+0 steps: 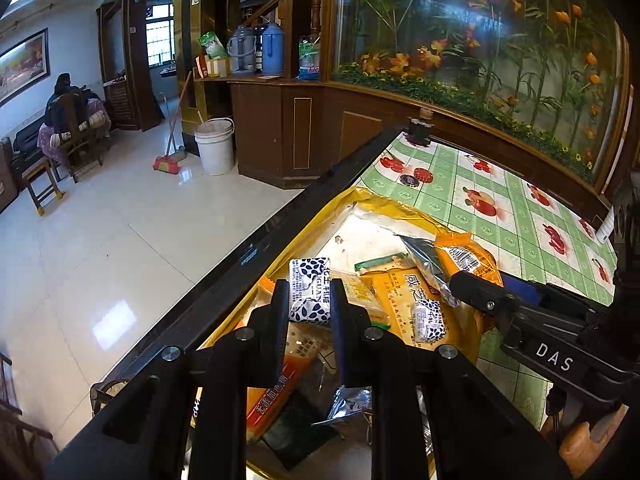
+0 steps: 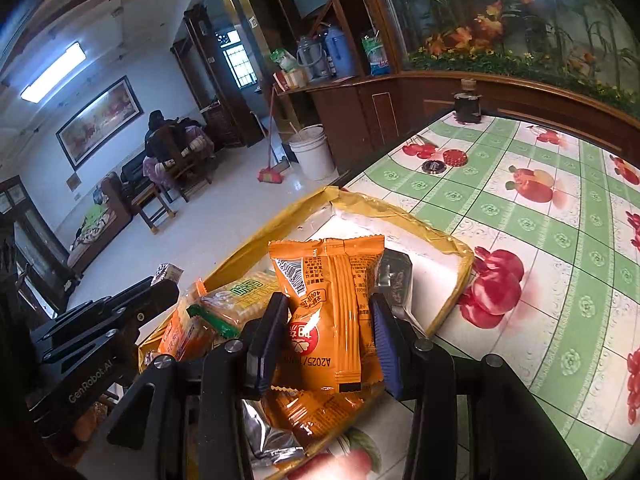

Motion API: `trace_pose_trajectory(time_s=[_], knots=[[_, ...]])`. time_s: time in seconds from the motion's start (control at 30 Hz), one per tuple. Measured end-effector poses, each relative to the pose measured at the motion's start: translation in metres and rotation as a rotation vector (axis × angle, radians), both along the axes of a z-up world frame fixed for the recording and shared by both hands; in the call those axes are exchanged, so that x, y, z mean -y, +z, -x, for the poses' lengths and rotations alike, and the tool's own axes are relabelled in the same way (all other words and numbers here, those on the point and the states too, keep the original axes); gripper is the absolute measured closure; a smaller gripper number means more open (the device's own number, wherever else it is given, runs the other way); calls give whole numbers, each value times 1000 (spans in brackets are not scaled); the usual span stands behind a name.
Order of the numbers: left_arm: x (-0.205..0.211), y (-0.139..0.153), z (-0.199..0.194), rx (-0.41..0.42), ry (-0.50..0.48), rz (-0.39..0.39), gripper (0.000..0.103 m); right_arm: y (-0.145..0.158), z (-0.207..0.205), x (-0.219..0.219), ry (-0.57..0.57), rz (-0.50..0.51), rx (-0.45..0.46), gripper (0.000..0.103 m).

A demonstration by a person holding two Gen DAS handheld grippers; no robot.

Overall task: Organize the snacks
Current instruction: 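Carry the candy and orange pack into the tray and open both grippers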

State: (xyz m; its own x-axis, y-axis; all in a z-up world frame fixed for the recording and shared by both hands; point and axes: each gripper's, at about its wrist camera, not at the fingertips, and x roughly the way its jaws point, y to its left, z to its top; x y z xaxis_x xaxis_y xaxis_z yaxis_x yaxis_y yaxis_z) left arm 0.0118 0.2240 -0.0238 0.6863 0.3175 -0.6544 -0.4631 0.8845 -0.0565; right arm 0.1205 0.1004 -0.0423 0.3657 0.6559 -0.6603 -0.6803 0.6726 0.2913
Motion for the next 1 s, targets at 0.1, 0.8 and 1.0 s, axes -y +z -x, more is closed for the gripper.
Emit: trace_pose_trajectory(time_s=[0.1,0.8,1.0], knots=[[-3,0,-1,0,3,1,86,-2,-1,-4,1,3,-1,60],[-8,-15,-36,-59,-28,35,86,-6,-25,-23,-15,25,-16,60],[-10,-22,-54,-87,-42,37,86,-9,-35,-32,-28,53,-8,60]])
